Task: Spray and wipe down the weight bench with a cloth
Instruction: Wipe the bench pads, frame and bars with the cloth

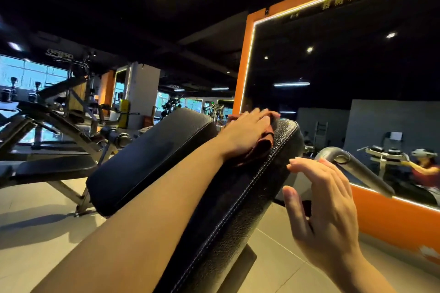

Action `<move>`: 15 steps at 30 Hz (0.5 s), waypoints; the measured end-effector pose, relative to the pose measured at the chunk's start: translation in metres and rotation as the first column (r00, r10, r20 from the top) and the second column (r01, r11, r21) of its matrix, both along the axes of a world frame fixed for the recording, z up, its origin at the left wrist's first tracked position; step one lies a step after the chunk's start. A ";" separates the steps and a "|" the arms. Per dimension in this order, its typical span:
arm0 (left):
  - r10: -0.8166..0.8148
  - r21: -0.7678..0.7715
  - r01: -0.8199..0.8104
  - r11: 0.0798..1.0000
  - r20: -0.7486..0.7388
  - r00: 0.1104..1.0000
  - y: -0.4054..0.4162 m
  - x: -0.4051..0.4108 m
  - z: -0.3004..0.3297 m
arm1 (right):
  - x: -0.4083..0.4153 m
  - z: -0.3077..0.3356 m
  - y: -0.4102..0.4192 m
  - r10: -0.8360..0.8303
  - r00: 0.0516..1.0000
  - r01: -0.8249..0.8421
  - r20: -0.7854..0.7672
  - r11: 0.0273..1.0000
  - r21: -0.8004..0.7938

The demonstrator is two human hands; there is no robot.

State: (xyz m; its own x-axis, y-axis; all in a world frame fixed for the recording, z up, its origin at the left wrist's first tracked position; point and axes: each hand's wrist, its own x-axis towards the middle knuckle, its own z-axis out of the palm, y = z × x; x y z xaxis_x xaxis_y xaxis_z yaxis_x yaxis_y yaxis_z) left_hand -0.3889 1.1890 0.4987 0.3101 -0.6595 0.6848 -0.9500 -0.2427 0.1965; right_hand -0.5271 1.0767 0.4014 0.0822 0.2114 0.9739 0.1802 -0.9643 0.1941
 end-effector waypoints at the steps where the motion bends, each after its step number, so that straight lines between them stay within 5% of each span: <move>1: -0.072 0.008 0.073 0.997 -0.014 0.997 -0.005 -0.015 0.007 | 0.000 0.000 0.000 0.008 1.000 -0.008 0.007 1.000 -0.005; 10: -0.241 0.025 0.246 0.969 -0.137 0.961 -0.011 -0.022 0.016 | 0.002 -0.003 -0.002 0.075 0.996 -0.076 0.044 0.997 0.034; 15: -0.159 -0.069 0.145 0.987 -0.310 0.937 -0.015 0.015 0.018 | 0.003 -0.002 -0.004 0.056 0.998 -0.057 0.039 0.998 0.028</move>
